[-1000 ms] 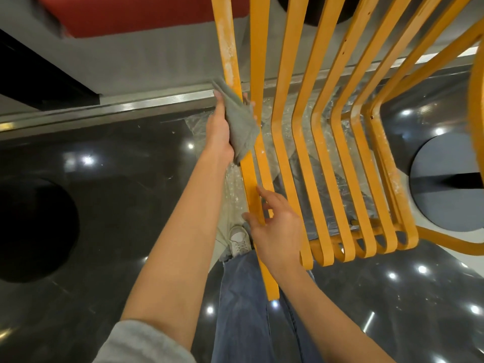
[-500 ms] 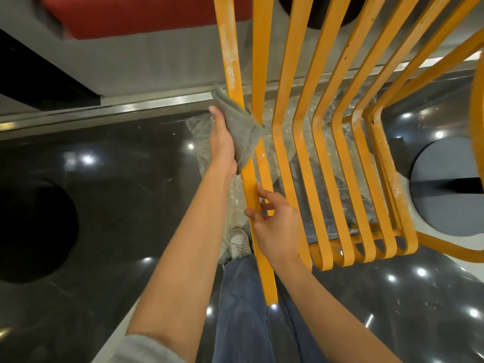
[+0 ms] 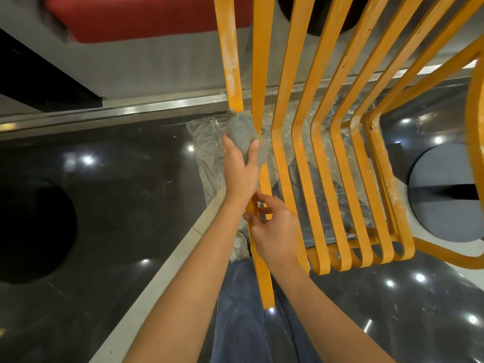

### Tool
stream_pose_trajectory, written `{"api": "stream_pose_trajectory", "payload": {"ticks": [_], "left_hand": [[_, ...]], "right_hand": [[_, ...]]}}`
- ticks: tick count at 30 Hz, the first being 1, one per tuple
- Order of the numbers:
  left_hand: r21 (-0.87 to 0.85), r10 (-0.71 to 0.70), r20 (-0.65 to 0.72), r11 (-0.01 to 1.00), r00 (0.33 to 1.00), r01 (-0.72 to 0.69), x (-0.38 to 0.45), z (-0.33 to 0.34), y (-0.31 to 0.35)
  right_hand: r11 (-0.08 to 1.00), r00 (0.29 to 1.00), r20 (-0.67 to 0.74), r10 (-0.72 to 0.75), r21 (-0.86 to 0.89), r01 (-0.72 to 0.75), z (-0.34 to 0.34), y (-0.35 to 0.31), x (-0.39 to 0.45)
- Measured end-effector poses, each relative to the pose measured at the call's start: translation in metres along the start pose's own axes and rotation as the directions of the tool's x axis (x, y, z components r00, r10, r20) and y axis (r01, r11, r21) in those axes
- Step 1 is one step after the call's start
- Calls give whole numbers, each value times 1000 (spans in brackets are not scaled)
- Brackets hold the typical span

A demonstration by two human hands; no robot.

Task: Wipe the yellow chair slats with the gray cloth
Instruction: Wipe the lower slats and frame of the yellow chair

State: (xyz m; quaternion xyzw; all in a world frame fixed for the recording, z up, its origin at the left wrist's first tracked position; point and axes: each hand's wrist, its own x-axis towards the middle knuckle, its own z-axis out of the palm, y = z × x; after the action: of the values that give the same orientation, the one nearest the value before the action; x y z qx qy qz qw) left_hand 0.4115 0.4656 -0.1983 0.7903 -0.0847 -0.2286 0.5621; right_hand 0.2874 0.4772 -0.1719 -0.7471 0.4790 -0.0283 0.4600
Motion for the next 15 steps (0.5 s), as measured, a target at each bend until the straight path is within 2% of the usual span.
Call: {"api": "stream_pose_trajectory", "payload": {"ticks": [2, 5, 7, 9, 12, 14, 15], "left_hand": [[-93, -126, -7, 988, 992, 125, -1, -2, 4], [-315, -368, 39, 878, 929, 361, 9, -6, 10], [-383, -543, 84, 756, 835, 530, 4, -10, 7], [-462, -659, 188, 595, 729, 657, -16, -14, -7], [-466, -677, 360, 466, 642, 752, -48, -23, -27], [-514, -619, 462, 396, 635, 761, -48, -25, -38], [-545, -592, 472, 386, 653, 744, -43, -24, -39]], "right_hand": [[1000, 1000, 2, 0, -4, 0, 1, 1, 0], [1000, 1000, -2, -2, -15, 2, 2, 2, 0], [1000, 1000, -17, -5, -13, 5, 2, 2, 0], [1000, 999, -38, 2, -18, -2, 2, 1, -2], [1000, 996, -91, -11, 23, 13, 2, 8, -6], [997, 992, -121, -37, 66, 45, 0, 13, -11], [995, 990, -129, -54, 72, 64, -2, 17, -14]]}}
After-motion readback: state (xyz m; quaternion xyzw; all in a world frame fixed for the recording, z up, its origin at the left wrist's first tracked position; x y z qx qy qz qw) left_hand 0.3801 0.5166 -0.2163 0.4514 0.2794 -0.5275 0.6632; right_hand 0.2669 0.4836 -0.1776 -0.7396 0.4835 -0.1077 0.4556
